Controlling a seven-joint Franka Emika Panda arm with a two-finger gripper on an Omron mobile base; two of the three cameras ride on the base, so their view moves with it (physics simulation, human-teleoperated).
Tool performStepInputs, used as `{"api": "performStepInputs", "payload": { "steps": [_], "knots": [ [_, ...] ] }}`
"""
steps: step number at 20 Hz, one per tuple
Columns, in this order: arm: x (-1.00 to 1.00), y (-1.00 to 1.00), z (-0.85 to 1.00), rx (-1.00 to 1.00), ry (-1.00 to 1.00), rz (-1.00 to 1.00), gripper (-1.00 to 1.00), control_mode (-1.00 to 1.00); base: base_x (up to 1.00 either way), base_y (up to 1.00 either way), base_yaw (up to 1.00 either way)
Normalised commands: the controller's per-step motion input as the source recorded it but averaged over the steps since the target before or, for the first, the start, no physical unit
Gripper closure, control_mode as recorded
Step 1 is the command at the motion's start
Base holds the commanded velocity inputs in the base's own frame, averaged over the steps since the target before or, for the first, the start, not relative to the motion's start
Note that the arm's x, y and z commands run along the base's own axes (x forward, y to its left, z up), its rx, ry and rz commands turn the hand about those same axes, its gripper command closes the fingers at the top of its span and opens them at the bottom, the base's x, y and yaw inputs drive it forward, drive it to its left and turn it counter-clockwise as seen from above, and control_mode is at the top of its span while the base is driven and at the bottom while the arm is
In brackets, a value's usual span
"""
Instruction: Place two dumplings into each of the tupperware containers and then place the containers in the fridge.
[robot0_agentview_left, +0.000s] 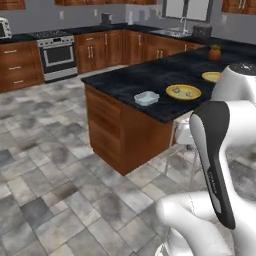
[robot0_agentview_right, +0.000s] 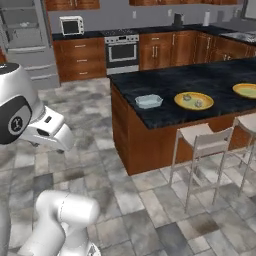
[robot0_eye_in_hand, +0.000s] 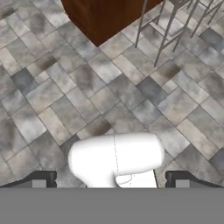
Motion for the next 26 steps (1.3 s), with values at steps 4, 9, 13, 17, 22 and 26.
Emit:
{"api": "performStepInputs", "payload": {
  "steps": [4,9,13,17,22,26],
  "knots": [
    [0.0,0.0,0.0,0.0,0.0,0.0,-1.0,1.0,0.33,-1.0,0.59],
    [0.0,0.0,0.0,0.0,0.0,0.0,-1.0,1.0,0.39,-0.97,0.6],
    [0.0,0.0,0.0,0.0,0.0,0.0,-1.0,1.0,0.58,-0.91,0.53],
    [0.0,0.0,0.0,0.0,0.0,0.0,-1.0,1.0,0.68,-0.99,0.46],
    [0.0,0.0,0.0,0.0,0.0,0.0,-1.0,1.0,0.47,-1.0,0.28],
    [0.0,0.0,0.0,0.0,0.0,0.0,-1.0,1.0,0.0,-0.84,-0.26]
  ]
}}
